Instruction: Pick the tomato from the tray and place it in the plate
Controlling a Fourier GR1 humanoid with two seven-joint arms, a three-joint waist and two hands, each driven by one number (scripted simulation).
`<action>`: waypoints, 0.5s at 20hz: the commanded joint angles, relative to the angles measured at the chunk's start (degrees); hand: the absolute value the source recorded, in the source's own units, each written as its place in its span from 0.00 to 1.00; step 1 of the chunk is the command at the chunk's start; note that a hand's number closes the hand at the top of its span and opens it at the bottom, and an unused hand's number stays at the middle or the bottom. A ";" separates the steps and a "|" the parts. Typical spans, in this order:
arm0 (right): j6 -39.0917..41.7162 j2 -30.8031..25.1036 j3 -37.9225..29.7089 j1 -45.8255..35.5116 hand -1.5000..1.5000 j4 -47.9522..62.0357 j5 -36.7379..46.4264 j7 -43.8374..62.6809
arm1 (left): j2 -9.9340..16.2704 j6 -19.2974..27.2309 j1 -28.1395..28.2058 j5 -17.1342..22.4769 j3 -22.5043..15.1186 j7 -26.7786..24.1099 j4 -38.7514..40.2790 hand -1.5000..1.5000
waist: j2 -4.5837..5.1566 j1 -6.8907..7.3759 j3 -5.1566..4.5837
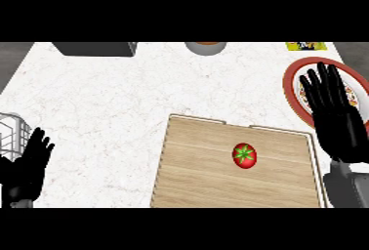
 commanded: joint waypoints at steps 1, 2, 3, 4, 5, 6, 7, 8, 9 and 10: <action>-9.42 1.56 1.61 -2.56 1.00 -0.39 7.95 2.49 | 0.52 -2.87 -3.41 0.61 0.80 0.76 4.41 0.50 | -0.81 -1.32 -0.01; -14.73 -2.06 -0.20 -3.00 1.00 -4.58 11.29 6.18 | 0.03 -1.41 0.41 -1.27 -3.05 2.43 -1.67 0.50 | -1.34 -1.48 -0.09; -16.56 -4.61 -1.76 -0.61 1.00 -4.52 14.88 4.96 | -1.21 -1.88 -0.83 -1.92 -4.41 1.29 0.00 0.50 | -1.38 -3.45 -0.26; -18.62 -8.57 -4.16 -1.94 1.00 -5.08 17.60 6.71 | -1.84 -2.58 0.12 -2.39 -5.93 1.07 -0.06 0.50 | -1.59 -4.16 -0.45; -21.73 -9.76 -4.47 -1.38 1.00 -6.14 20.87 8.18 | -1.55 -3.61 0.03 -3.09 -6.97 0.68 0.44 0.50 | -1.80 -5.50 -0.68; -23.75 -12.95 -6.15 -1.29 1.00 -6.13 24.67 8.31 | -2.04 -3.84 -0.26 -3.12 -8.10 1.73 -0.04 0.50 | -1.95 -6.81 -0.82; -18.51 -20.99 -3.74 4.97 1.00 0.74 31.18 10.00 | -1.65 -3.81 -0.83 -2.00 -6.23 0.75 -0.66 0.50 | -0.09 -9.54 -3.36; -27.29 -19.50 -9.15 4.51 1.00 -0.13 32.85 11.05 | -2.29 -4.67 -0.52 -1.72 -7.35 1.20 -1.08 0.50 | -1.61 -10.54 -1.61; -32.55 -17.68 -11.05 5.18 1.00 -1.19 34.48 11.56 | -3.09 -5.24 0.14 -1.58 -8.15 0.98 -0.73 0.50 | -1.82 -9.92 -1.02; -36.64 -16.08 -11.34 5.75 0.00 -3.11 36.73 12.22 | -3.80 -5.58 -0.49 -1.42 -8.93 1.28 -1.34 0.50 | -1.97 -9.11 -0.73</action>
